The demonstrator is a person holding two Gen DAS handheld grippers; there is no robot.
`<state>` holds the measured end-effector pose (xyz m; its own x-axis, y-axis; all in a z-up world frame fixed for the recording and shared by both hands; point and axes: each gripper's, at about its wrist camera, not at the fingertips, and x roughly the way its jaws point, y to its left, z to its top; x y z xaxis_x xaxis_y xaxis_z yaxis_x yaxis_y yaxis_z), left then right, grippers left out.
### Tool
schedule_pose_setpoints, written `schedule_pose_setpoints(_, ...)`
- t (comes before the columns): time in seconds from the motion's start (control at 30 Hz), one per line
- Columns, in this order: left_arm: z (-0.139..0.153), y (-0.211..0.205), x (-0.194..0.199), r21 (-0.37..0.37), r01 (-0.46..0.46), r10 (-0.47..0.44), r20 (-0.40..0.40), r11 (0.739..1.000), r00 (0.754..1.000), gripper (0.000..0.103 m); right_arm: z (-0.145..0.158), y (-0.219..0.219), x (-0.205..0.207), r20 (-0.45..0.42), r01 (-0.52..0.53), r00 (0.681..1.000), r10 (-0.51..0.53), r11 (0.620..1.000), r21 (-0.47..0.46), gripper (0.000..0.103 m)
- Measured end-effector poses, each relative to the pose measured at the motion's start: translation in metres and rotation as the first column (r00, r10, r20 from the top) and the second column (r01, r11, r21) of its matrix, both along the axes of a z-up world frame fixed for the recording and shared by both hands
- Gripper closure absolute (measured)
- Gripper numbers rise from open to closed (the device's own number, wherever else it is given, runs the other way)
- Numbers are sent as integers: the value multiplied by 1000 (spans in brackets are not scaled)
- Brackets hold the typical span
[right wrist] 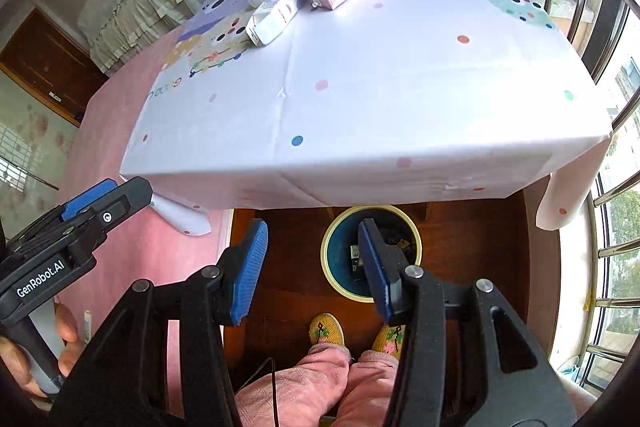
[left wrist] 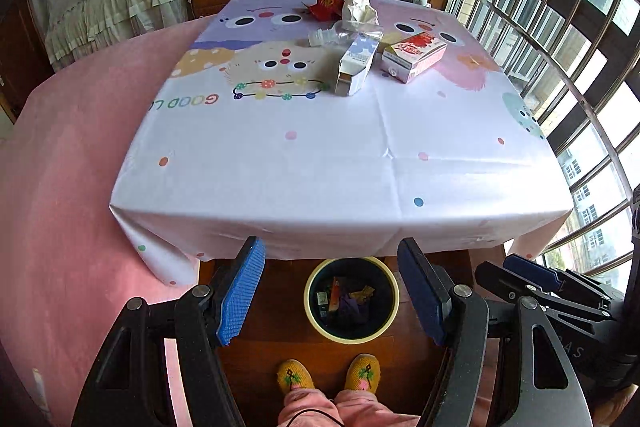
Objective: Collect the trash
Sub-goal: 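Raise both open tools from the bin back over the table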
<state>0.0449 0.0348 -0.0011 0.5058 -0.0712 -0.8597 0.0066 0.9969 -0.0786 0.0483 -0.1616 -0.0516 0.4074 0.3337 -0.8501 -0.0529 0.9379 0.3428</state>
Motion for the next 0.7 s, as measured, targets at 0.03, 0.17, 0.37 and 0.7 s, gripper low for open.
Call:
schedule_pose_setpoints(0.03,12,2,3,3,-4,4,16,1000,1000,33,11,-1,2,20,-8,1000,8,1000,0,59)
schedule_pose_setpoints(0.17,72,11,9,18,-41,39,87,999,995,33,58,-1,12,115,-42,992,43,999,-17,58)
schedule_pose_setpoints(0.37,131,22,26,36,-134,127,157,990,979,33,108,-5,30,236,-79,968,87,996,-44,58)
schedule_pose_setpoints(0.7,175,22,60,49,-164,153,170,985,973,33,156,2,85,317,-111,941,122,992,-54,58)
